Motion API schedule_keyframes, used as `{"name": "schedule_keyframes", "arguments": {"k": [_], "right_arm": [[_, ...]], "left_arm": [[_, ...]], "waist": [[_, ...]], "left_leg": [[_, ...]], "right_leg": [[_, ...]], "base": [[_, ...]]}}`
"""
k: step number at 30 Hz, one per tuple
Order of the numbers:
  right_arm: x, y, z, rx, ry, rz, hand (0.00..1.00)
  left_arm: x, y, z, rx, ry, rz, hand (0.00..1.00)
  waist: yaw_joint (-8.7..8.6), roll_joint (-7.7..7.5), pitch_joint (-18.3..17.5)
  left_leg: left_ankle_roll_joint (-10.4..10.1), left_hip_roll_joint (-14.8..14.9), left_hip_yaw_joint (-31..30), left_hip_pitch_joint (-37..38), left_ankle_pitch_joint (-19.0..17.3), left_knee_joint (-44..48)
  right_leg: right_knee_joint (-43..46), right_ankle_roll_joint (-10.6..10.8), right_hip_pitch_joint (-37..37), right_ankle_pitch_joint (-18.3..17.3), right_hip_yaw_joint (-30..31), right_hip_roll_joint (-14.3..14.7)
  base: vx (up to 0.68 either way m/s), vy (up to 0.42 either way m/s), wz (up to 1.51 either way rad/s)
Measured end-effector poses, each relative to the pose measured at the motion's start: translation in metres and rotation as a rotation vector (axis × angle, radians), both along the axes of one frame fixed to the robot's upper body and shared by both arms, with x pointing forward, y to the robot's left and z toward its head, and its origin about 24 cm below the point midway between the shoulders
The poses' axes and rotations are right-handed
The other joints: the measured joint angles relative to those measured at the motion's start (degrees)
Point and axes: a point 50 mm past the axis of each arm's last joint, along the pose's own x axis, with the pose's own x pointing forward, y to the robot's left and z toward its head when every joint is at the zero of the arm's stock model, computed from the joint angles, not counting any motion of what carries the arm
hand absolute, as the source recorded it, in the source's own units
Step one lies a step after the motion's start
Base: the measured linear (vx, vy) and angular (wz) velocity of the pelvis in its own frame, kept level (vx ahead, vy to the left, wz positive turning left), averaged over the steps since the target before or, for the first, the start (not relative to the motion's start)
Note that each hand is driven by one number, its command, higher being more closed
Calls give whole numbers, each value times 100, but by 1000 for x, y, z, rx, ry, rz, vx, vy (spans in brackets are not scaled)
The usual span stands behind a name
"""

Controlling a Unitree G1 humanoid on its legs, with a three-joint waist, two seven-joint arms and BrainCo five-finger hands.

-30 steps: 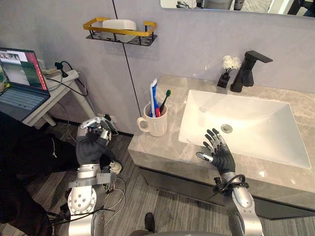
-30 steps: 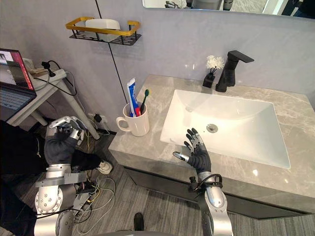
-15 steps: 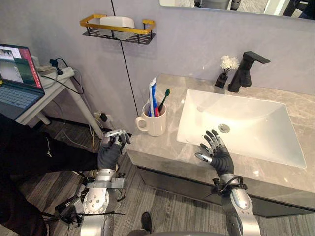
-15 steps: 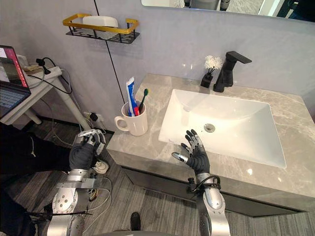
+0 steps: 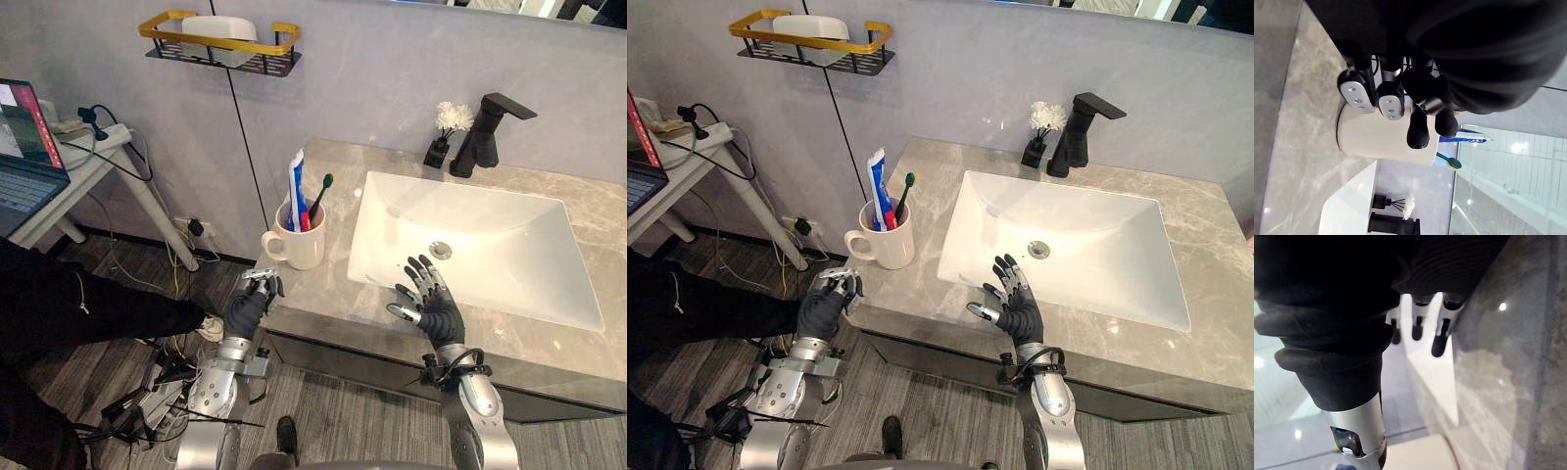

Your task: Organize washtable

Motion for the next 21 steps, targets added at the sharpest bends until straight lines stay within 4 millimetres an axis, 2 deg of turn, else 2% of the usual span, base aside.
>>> {"name": "schedule_keyframes", "arguments": {"k": [10, 21], "right_arm": [[0, 3, 2, 2, -10, 12, 0], [1, 4, 2, 3, -14, 17, 0]], "left_arm": [[6, -12, 6, 23, -32, -61, 100], [12, -15, -7, 53, 27, -87, 100]], "waist": [[-13, -52, 70], [-45, -48, 73]], "left_leg": [[-2, 9, 37, -1, -4, 0], [-2, 26, 81, -12, -7, 0]], "right_leg": [[4, 0, -27, 0, 39, 0], [18, -1, -72, 1, 85, 4]], "base": [[0, 1, 0], [-2, 2, -1]]}}
